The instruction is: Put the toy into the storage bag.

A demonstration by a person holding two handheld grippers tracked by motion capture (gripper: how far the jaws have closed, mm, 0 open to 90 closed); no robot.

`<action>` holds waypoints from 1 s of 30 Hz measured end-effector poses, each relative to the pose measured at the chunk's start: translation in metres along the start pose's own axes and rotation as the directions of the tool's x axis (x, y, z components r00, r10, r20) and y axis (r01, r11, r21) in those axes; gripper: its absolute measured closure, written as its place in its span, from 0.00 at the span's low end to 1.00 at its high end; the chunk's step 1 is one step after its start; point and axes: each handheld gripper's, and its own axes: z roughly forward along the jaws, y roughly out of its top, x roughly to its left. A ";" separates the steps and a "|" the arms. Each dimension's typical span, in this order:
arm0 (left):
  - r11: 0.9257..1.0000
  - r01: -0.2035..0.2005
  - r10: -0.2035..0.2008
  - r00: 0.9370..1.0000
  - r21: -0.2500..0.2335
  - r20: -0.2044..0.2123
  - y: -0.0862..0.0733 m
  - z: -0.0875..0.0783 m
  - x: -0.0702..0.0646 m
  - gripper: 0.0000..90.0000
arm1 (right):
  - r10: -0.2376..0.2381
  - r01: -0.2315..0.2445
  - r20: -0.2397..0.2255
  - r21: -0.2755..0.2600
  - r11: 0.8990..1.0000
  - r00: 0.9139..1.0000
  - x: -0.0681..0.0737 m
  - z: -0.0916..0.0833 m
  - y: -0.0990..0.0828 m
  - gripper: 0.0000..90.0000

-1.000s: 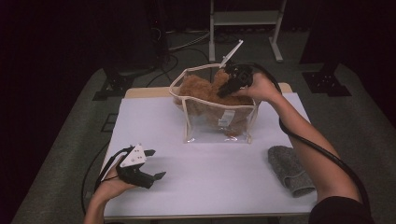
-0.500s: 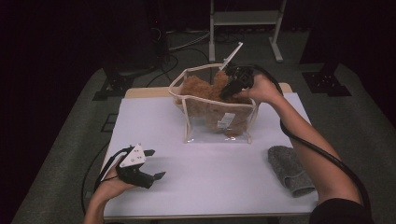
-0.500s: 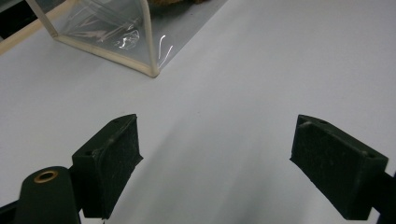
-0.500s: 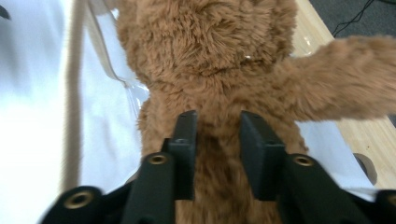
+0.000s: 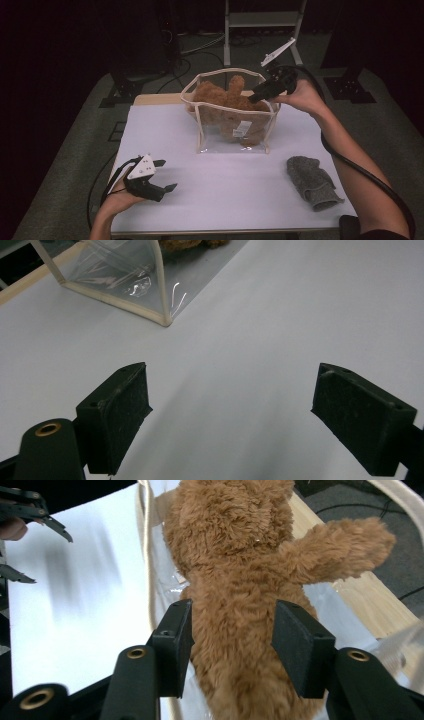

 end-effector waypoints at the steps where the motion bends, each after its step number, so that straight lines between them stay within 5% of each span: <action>1: 1.000 -0.002 0.002 1.000 0.003 -0.001 0.000 0.000 0.000 0.16 | 0.004 -0.004 0.001 -0.003 1.000 1.000 0.001 -0.004 -0.002 0.53; 15: 1.000 0.007 -0.007 1.000 0.001 -0.006 0.001 0.001 -0.001 0.14 | 0.025 -0.022 0.024 -0.083 0.996 0.999 0.019 -0.053 -0.035 0.50; 30: 1.000 0.020 -0.020 1.000 -0.005 -0.012 0.001 0.001 -0.002 0.13 | 0.056 -0.051 0.051 -0.103 0.993 0.997 0.030 -0.078 -0.080 0.47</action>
